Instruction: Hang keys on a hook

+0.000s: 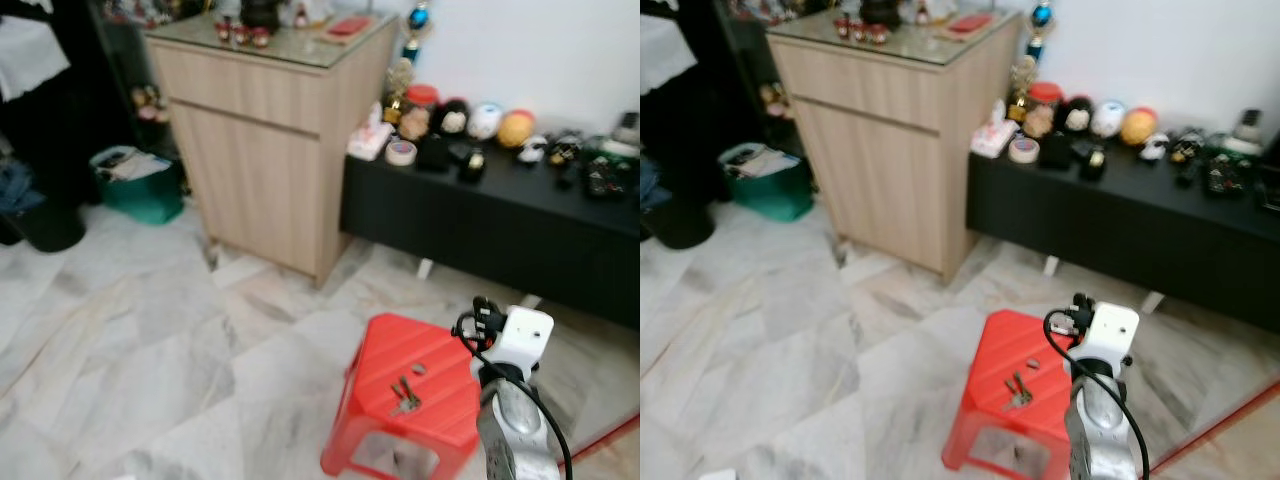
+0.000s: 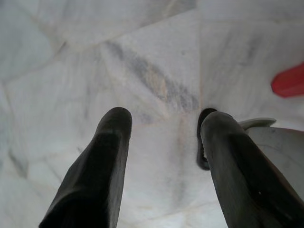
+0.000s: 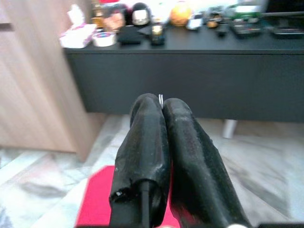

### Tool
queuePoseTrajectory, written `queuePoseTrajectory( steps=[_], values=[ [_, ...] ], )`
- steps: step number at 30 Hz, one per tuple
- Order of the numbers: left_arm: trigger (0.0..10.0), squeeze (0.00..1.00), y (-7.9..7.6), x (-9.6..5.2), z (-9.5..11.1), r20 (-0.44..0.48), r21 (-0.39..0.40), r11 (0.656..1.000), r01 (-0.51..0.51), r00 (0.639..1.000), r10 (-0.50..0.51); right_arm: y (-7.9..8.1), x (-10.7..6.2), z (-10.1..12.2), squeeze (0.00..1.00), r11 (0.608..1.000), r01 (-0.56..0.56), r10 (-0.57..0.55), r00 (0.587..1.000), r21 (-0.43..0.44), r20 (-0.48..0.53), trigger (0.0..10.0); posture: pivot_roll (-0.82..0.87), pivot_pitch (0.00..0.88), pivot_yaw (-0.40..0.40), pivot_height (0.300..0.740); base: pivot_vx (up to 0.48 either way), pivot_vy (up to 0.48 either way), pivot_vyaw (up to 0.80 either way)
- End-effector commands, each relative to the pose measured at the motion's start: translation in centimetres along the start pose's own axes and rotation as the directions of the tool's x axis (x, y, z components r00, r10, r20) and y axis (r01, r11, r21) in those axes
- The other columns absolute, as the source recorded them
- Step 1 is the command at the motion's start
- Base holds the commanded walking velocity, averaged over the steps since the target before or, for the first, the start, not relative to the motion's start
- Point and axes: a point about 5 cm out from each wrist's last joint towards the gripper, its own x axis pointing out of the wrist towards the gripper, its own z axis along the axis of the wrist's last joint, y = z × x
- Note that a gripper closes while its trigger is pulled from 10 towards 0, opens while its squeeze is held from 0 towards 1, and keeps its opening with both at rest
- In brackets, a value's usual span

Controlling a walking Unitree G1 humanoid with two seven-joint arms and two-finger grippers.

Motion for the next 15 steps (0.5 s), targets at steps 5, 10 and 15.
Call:
queuePoseTrajectory(
  steps=[5,10,15],
  values=[
    [10.0,0.00,0.00,-0.03,-0.28,-0.021,0.017,1.000,0.003,1.000,-0.003,0.00,0.07,0.11,0.00,1.000,0.006,-0.006,1.000,0.001,-0.008,10.0,0.03,0.000,-0.021,0.740,0.000,0.000,-0.77],
    [10.0,0.00,-0.21,-0.01,-0.26,-0.019,0.013,1.000,0.008,1.000,-0.008,0.12,0.14,0.16,0.00,1.000,0.002,-0.002,1.000,0.006,-0.011,10.0,0.03,0.000,-0.022,0.740,0.000,0.000,-0.77],
    [10.0,0.00,-0.13,0.01,-0.16,-0.016,0.010,1.000,0.008,1.000,-0.008,0.17,0.19,0.25,0.00,1.000,0.002,-0.002,1.000,0.005,-0.011,10.0,0.03,0.000,-0.022,0.740,0.000,0.000,-0.77]
  ],
)
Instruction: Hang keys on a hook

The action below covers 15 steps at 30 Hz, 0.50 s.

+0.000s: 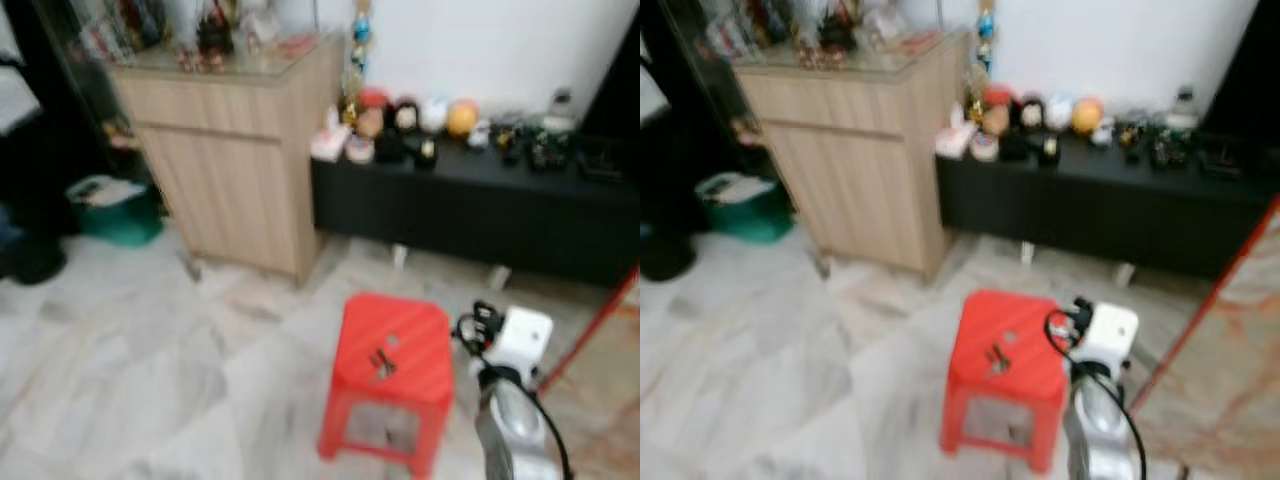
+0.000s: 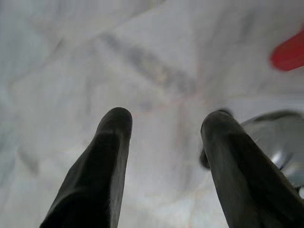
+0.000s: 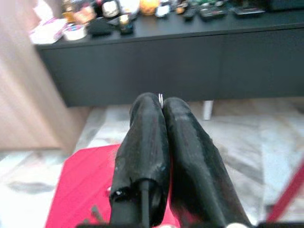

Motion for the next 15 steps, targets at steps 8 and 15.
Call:
queuePoseTrajectory(
  steps=[8,15],
  values=[
    [10.0,0.00,0.63,-0.18,-0.17,0.006,0.012,1.000,0.002,1.000,-0.002,0.05,0.01,0.33,0.00,1.000,0.005,-0.005,1.000,-0.009,0.008,10.0,0.03,0.000,-0.019,0.740,0.000,0.000,-0.77],
    [10.0,0.00,0.40,-0.20,-0.29,0.006,0.012,1.000,0.008,1.000,-0.008,0.23,-0.02,0.53,0.00,1.000,0.001,-0.001,1.000,-0.018,0.018,10.0,0.03,0.000,-0.017,0.740,0.000,0.000,-0.77]
  ],
)
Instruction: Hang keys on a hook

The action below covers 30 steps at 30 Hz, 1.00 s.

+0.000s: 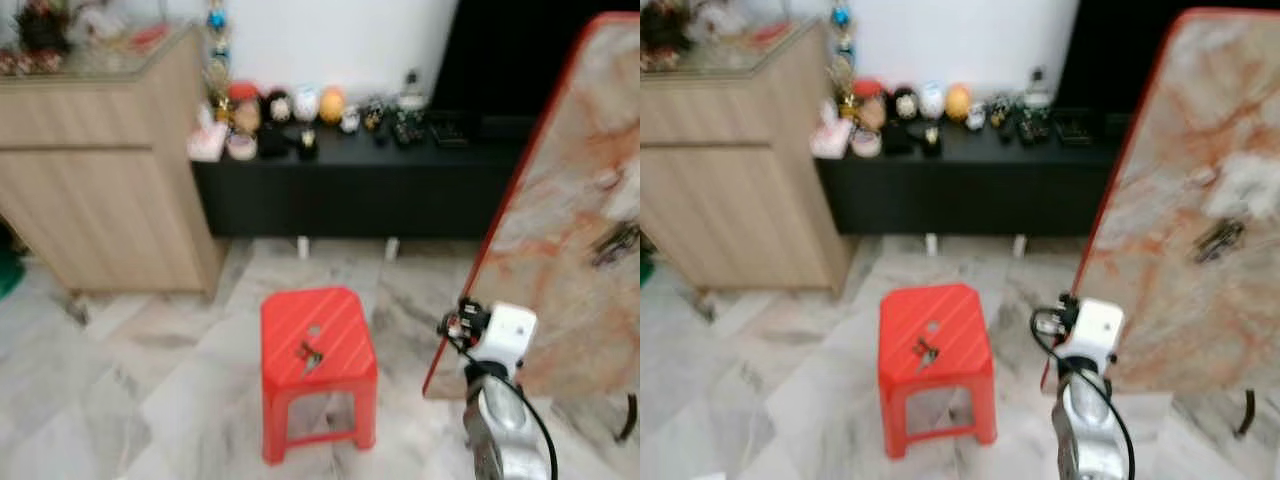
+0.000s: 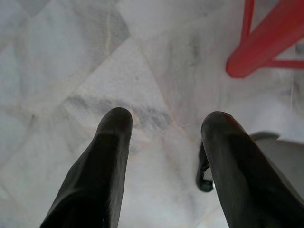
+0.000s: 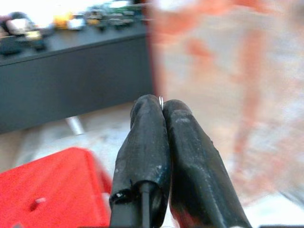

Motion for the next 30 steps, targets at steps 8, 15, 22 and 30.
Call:
queuePoseTrajectory(
  steps=[8,15,22,30],
  values=[
    [10.0,0.00,0.1,0.0,0.0,-0.011,0.015,1.000,-0.001,1.000,0.001,0.4,0.1,1.2,0.00,0.999,0.020,-0.017,0.998,-0.044,0.059,10.0,0.03,0.000,-0.015,0.740,0.000,0.000,-0.77],
    [10.0,0.00,0.1,0.1,0.2,-0.009,0.012,1.000,0.003,1.000,-0.003,0.2,0.3,1.7,0.00,0.995,0.064,-0.058,0.994,-0.073,0.088,10.0,0.03,0.000,-0.012,0.740,0.000,0.000,-0.76],
    [10.0,0.00,1.0,0.0,0.4,-0.002,0.010,1.000,-0.001,1.000,0.001,0.1,0.3,1.8,0.00,0.995,0.071,-0.064,0.993,-0.070,0.095,10.0,0.03,0.000,-0.011,0.740,0.000,0.000,-0.74],
    [10.0,0.00,1.0,0.0,0.4,0.002,0.007,1.000,0.004,1.000,-0.004,0.3,0.3,1.9,0.00,0.996,0.055,-0.048,0.993,-0.066,0.105,10.0,0.03,0.000,-0.013,0.740,0.000,0.000,-0.09]
  ],
)
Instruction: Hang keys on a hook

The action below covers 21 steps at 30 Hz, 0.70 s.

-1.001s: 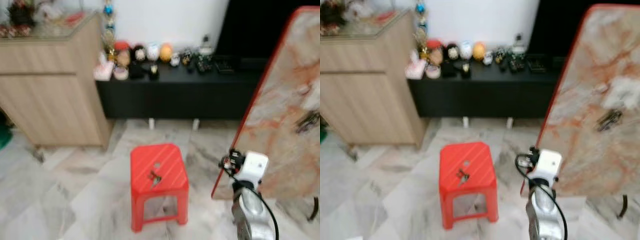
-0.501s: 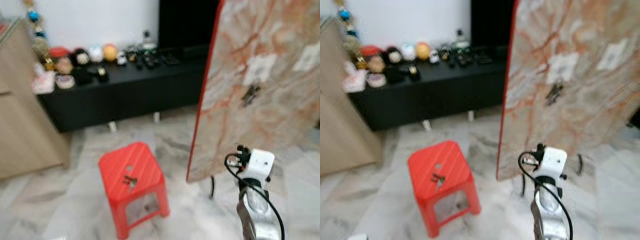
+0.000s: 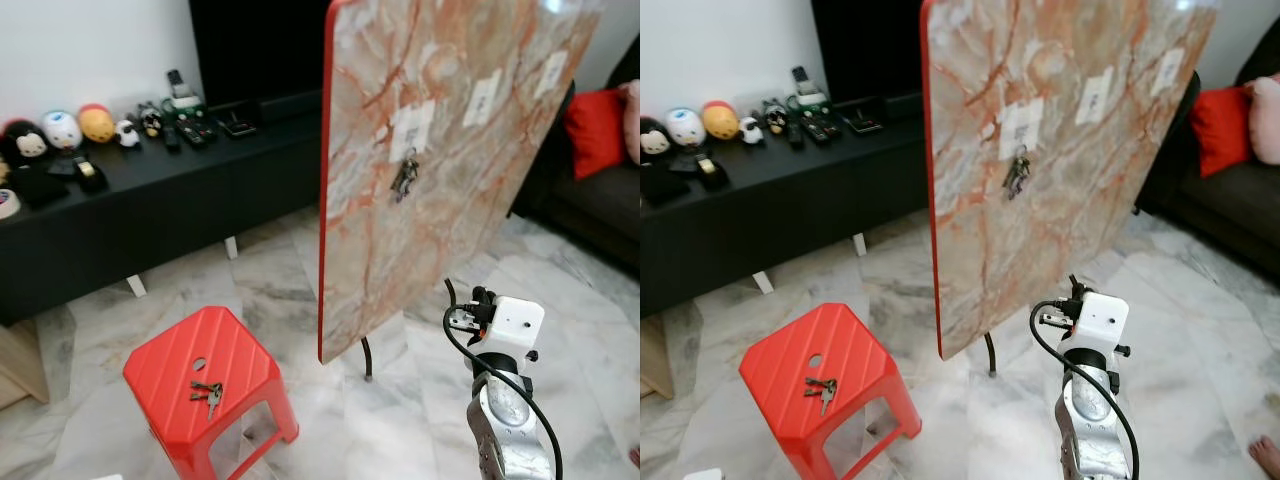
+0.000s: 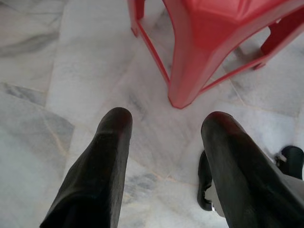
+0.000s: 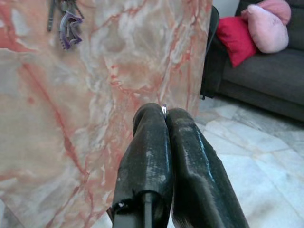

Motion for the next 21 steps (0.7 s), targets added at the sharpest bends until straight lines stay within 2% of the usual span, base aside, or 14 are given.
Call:
queuePoseTrajectory(
  steps=[1,9,21],
  values=[
    [10.0,0.00,0.10,-0.26,-0.84,-0.030,-0.006,1.000,0.000,1.000,0.000,0.08,0.23,0.69,0.00,1.000,-0.005,0.004,1.000,0.007,0.031,10.0,0.03,0.000,-0.013,0.740,0.000,0.000,0.00],
    [10.0,0.00,-0.79,-0.12,-0.90,-0.039,-0.007,1.000,0.010,0.999,-0.010,0.19,0.35,0.84,0.00,1.000,-0.013,0.012,0.999,0.010,0.040,10.0,0.03,0.000,-0.020,0.740,0.000,0.000,0.00],
    [10.0,0.00,-0.73,-0.19,-1.05,-0.039,-0.009,1.000,0.006,0.999,-0.006,-0.01,0.47,0.61,0.00,0.999,0.000,-0.001,1.000,0.034,0.023,10.0,0.03,0.000,-0.026,0.740,0.000,0.000,0.00]
  ],
)
